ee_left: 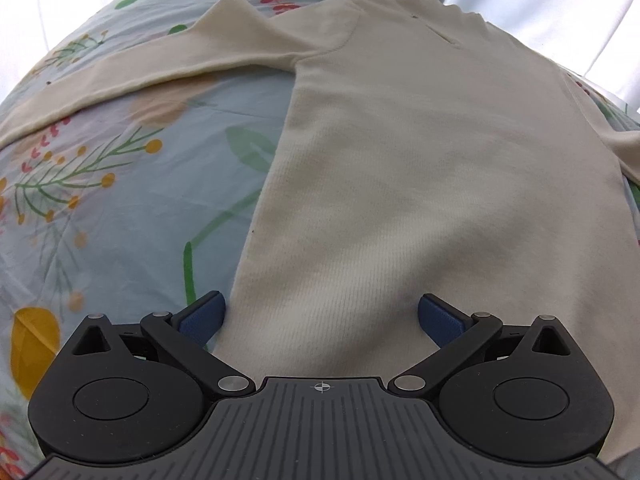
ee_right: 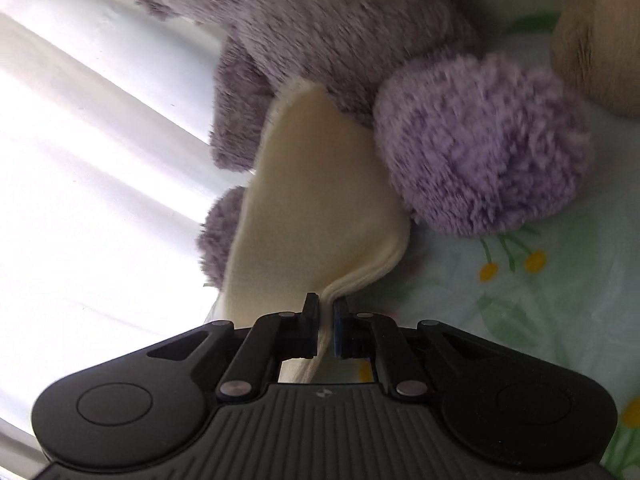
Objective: Fold small clothes
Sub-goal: 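Carry the held sleeve with the right tool across the shirt body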
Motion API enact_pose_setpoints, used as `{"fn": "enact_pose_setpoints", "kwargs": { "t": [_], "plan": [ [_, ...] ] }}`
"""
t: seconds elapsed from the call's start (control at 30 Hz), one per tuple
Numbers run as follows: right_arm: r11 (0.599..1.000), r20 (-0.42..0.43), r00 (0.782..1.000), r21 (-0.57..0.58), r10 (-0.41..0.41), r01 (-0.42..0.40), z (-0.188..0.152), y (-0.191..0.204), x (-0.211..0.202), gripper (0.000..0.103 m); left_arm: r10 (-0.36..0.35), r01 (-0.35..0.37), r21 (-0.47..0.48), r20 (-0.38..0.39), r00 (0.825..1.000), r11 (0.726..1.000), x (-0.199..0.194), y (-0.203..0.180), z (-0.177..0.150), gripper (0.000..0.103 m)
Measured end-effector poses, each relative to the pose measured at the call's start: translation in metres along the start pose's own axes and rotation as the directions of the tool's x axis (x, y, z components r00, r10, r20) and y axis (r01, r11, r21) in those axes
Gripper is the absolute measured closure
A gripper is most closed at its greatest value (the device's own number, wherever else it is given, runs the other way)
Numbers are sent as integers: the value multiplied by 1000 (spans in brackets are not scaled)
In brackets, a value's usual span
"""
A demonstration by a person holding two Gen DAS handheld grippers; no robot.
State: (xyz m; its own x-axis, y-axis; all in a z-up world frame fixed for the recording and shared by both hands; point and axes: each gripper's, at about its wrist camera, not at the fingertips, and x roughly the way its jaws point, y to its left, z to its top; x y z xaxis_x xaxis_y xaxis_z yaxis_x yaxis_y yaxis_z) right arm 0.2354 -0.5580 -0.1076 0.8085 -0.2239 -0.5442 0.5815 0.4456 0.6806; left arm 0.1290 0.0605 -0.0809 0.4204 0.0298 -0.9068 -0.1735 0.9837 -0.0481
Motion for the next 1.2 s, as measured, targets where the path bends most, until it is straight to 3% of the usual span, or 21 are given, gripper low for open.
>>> {"fn": "enact_pose_setpoints", "kwargs": {
  "t": [0.1,0.2,0.23,0.27,0.33,0.37,0.4,0.47,0.5,0.53,0.63,0.73,0.8,0.87,0.9,1.0,1.13,1.2],
  "plan": [
    [976,88,995,-215,41,-21,-8,56,-29,97,-28,29,-25,30,999,999,-2,6,-3,0],
    [869,78,975,-473,209,-148,-42,131,-61,97,-56,57,-30,32,998,998,-4,10,-3,0],
    [803,28,959,-553,282,-220,-61,156,-73,97,-59,59,-35,18,998,998,-4,11,-1,0],
    [713,-50,934,-632,354,-304,-85,181,-85,97,-67,67,-52,5,998,996,-5,12,2,0],
    [513,-257,862,-715,438,-474,-138,215,-105,96,-113,113,-96,1,994,989,-8,17,9,0],
    [446,-357,822,-707,444,-548,-162,224,-112,91,-140,141,-112,19,990,984,-10,19,14,0],
    [401,-436,793,-694,426,-598,-184,229,-116,80,-160,164,-120,43,986,979,-14,20,19,0],
    [343,-548,754,-674,363,-654,-228,231,-119,64,-197,206,-109,88,977,972,-20,19,33,0],
    [323,-578,741,-668,343,-671,-242,226,-119,63,-214,224,-100,102,971,969,-21,18,40,0],
    [313,-592,741,-672,317,-671,-256,220,-122,63,-239,250,-89,118,964,964,-22,16,49,0],
    [360,-607,758,-670,239,-649,-266,200,-110,62,-329,340,-74,129,935,937,-15,7,75,0],
    [467,-577,793,-657,194,-592,-261,170,-119,62,-413,423,-74,116,903,903,2,-9,102,0],
    [538,-570,800,-622,188,-570,-251,152,-112,62,-467,475,-76,100,879,877,16,-24,118,0],
    [569,-552,815,-618,177,-542,-255,144,-107,62,-508,513,-68,80,858,856,30,-43,129,4],
    [578,-546,820,-618,173,-533,-256,142,-107,62,-510,514,-47,76,857,856,34,-53,133,9],
    [617,-542,823,-592,172,-519,-251,133,-104,59,-481,478,60,49,875,876,41,-86,136,11],
    [668,-536,825,-549,179,-502,-240,120,-106,57,-385,370,197,47,922,908,52,-119,122,11],
    [686,-534,826,-535,177,-493,-235,114,-106,55,-335,315,234,51,941,920,60,-129,118,20]
  ]
}}
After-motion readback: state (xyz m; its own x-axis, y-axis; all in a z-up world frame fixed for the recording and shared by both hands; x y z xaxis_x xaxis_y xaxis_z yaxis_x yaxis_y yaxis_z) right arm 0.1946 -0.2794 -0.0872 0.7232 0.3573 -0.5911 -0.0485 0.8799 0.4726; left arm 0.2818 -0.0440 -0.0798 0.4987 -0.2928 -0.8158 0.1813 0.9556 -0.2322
